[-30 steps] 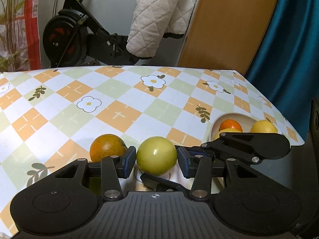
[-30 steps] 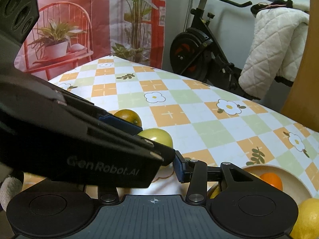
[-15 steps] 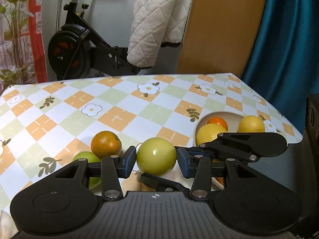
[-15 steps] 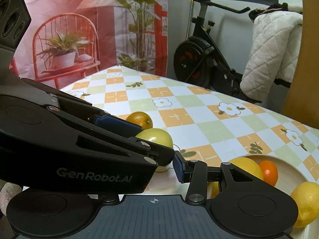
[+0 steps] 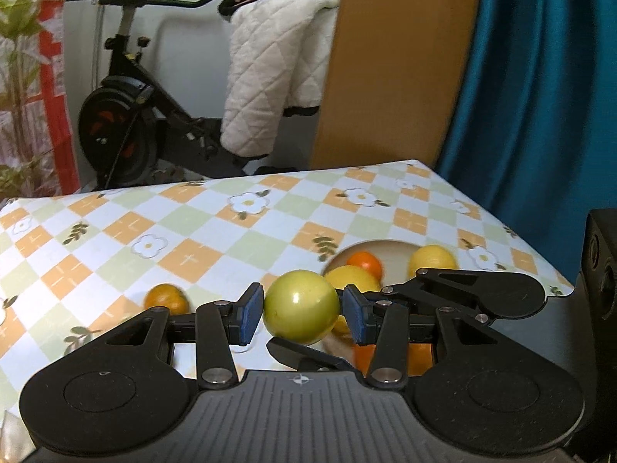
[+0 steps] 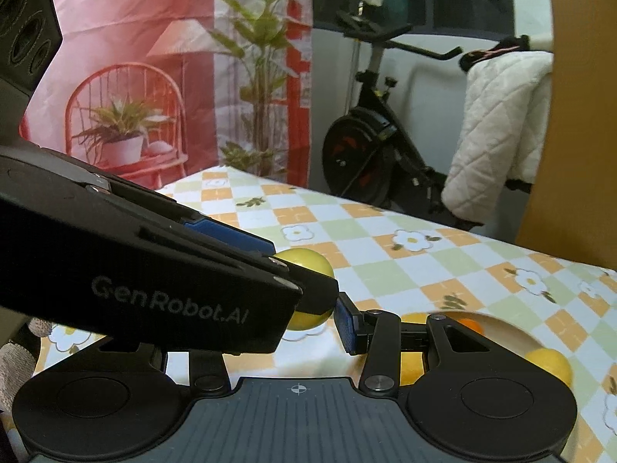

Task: Organize fruits
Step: 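Carry the pale apple onto the plate and open the left gripper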

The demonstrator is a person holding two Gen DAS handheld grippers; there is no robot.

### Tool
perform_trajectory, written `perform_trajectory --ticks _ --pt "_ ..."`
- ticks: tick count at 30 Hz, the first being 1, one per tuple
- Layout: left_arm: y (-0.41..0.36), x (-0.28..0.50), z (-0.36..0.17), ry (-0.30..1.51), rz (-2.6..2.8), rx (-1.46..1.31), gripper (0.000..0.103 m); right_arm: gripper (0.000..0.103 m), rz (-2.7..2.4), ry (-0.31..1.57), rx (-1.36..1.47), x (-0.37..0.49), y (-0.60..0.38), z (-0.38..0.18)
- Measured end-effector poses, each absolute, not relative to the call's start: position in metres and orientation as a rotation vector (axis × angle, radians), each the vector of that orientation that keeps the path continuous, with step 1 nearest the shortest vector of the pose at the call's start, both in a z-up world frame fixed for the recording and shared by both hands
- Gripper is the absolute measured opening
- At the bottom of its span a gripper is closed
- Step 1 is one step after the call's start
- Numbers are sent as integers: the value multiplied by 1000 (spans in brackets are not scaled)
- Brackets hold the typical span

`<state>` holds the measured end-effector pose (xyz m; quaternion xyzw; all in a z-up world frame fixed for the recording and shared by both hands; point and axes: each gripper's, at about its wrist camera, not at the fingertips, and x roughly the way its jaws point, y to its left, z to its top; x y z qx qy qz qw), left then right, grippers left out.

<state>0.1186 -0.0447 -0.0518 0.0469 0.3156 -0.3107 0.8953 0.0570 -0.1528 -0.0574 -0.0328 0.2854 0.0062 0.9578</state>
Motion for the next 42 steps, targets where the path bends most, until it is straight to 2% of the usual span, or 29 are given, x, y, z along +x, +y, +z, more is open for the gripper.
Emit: perform_trajectory --ticks 14,42 --pt "-99 111 -66 709 -742 124 47 40 -96 586 32 22 -205 -69" --pt "-135 115 -87 790 -777 141 47 41 -191 622 183 11 -248 -90"
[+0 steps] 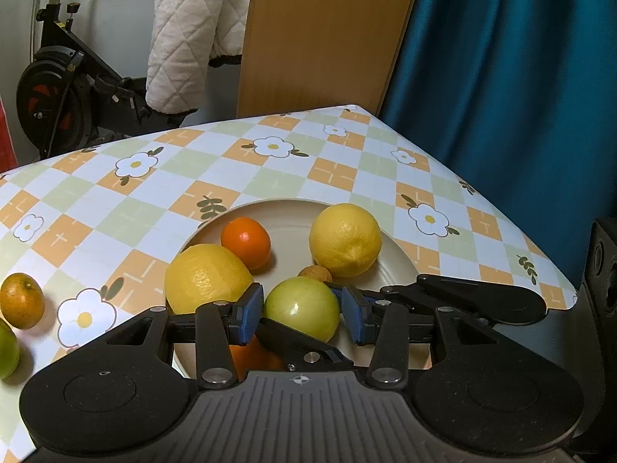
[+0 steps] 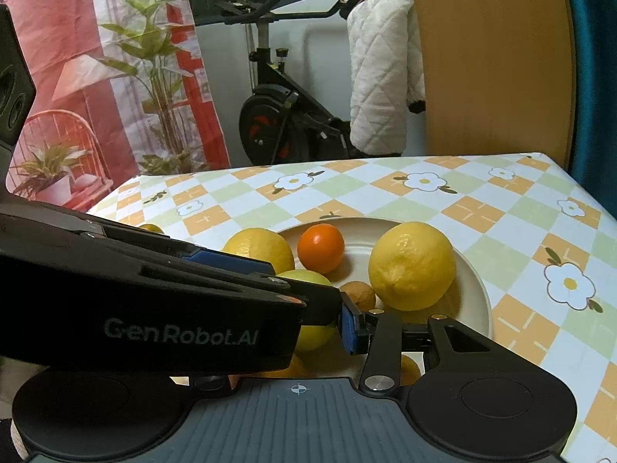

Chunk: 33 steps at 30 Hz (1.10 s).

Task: Organize fruits
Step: 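Carry the pale apple onto the plate and open the left gripper, then move the left gripper to the green apple and grasp it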

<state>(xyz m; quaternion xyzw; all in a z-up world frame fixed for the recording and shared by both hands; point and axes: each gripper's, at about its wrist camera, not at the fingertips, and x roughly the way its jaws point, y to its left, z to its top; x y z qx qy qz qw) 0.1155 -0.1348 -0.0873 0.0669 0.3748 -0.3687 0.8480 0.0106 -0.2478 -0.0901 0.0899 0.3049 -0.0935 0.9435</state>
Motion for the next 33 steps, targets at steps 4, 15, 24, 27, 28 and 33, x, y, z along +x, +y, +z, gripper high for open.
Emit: perform_trajectory --ticks 4,15,24,27,28,33 --pt "-134 115 -87 789 -778 142 47 41 -192 627 180 12 -248 -91" --pt "-75 122 -45 680 -755 -5 48 41 -197 554 127 7 -242 -70" --pt "5 142 -24 621 -582 -20 48 41 -112 534 63 28 -214 -57" --pt "27 152 -25 633 -535 -35 48 41 -63 536 33 40 -197 -54" --pt "32 155 -26 638 -524 -35 48 41 -48 538 26 44 -192 -53" --pt "52 166 -39 673 -498 -46 48 41 35 567 -7 69 -163 -56"
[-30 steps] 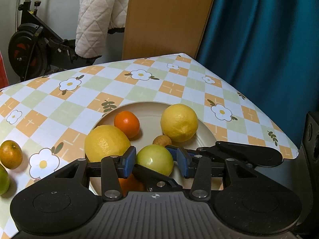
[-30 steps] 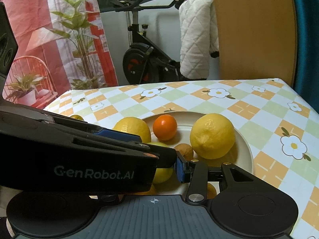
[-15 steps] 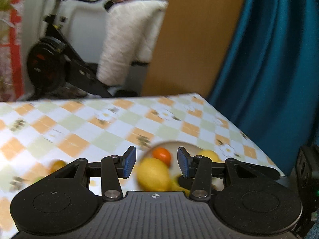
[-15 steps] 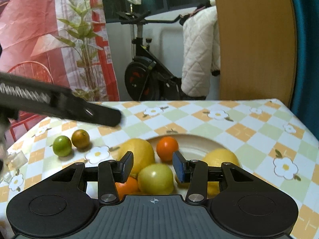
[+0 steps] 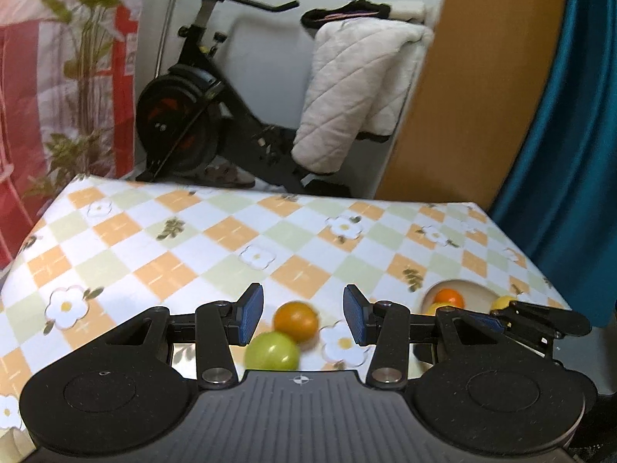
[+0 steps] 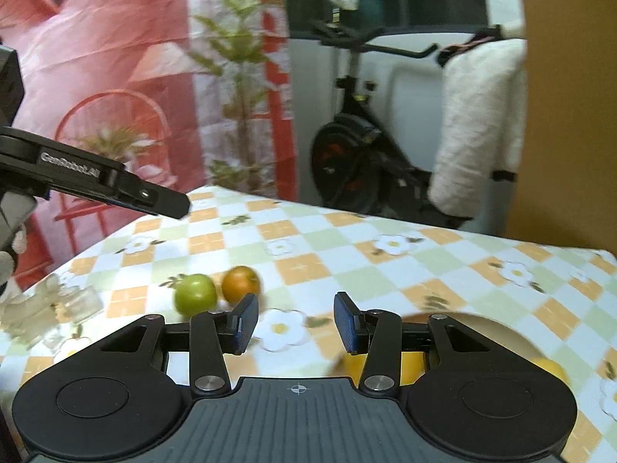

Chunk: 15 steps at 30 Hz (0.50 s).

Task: Organize fruits
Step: 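Move the left gripper to the green apple and grasp it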

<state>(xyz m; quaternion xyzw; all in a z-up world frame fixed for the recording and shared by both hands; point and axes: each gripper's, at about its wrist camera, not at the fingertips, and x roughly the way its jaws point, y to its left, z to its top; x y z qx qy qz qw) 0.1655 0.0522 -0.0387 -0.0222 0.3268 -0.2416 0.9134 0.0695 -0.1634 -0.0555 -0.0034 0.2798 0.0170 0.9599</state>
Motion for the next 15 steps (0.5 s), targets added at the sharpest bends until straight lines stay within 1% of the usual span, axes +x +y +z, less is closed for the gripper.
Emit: perform_trajectory --ticks 8,15 --pt "75 177 -69 739 -499 -103 48 41 137 633 -88 104 -121 -73" --pt "79 182 -76 746 -497 -125 49 41 161 669 -101 123 -106 -85"
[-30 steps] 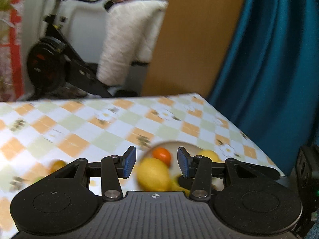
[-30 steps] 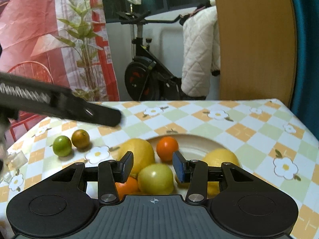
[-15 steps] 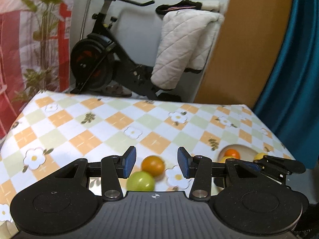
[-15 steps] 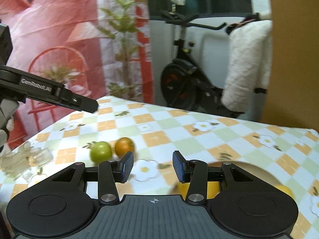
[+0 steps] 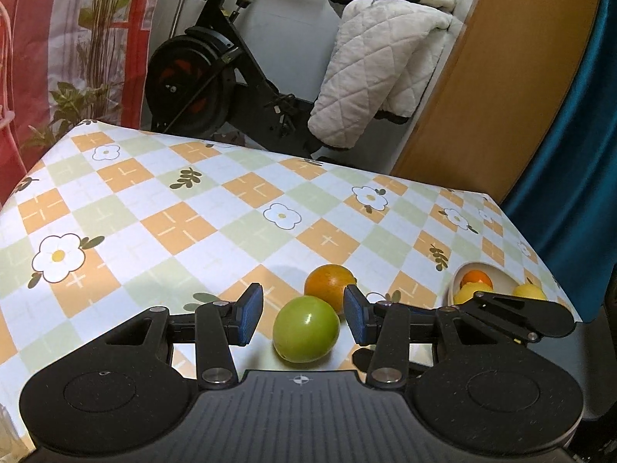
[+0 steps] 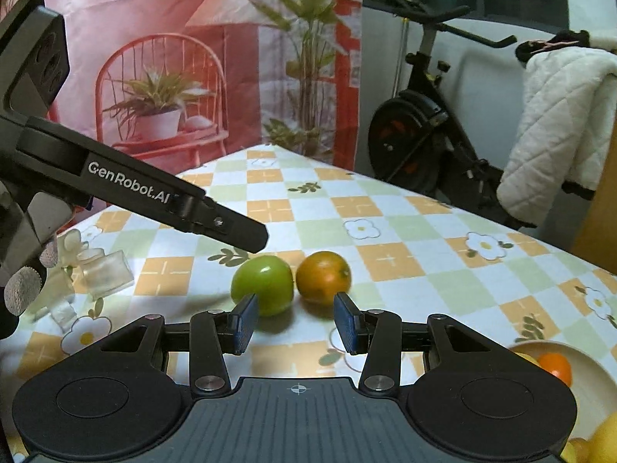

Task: Organize fruits
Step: 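Move the left gripper to the green apple and grasp it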

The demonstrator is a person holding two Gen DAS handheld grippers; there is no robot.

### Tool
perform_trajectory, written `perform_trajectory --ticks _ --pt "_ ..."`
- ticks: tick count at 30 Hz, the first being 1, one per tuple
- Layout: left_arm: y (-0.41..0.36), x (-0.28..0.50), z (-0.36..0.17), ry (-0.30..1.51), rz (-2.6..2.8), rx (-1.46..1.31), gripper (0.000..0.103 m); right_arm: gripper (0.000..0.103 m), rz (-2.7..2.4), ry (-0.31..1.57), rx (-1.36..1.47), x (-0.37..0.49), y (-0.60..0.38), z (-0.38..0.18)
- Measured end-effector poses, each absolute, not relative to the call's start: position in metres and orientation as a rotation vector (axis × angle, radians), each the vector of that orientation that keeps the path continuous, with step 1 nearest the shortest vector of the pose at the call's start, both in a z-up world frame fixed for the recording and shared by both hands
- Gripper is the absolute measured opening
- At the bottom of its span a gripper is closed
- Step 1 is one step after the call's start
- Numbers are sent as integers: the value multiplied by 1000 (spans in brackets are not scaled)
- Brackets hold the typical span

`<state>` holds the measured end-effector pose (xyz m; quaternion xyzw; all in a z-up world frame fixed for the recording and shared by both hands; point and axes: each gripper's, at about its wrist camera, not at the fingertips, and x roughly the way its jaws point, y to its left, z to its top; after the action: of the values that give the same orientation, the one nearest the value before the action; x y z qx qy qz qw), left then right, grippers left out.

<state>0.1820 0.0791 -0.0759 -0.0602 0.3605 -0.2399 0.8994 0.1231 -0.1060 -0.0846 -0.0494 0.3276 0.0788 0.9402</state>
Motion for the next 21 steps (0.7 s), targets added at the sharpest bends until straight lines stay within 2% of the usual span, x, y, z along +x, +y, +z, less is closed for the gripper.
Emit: perform_trajectory --ticks 21 --pt "82 190 -89 764 -490 -149 52 41 174 713 -73 141 -98 -100"
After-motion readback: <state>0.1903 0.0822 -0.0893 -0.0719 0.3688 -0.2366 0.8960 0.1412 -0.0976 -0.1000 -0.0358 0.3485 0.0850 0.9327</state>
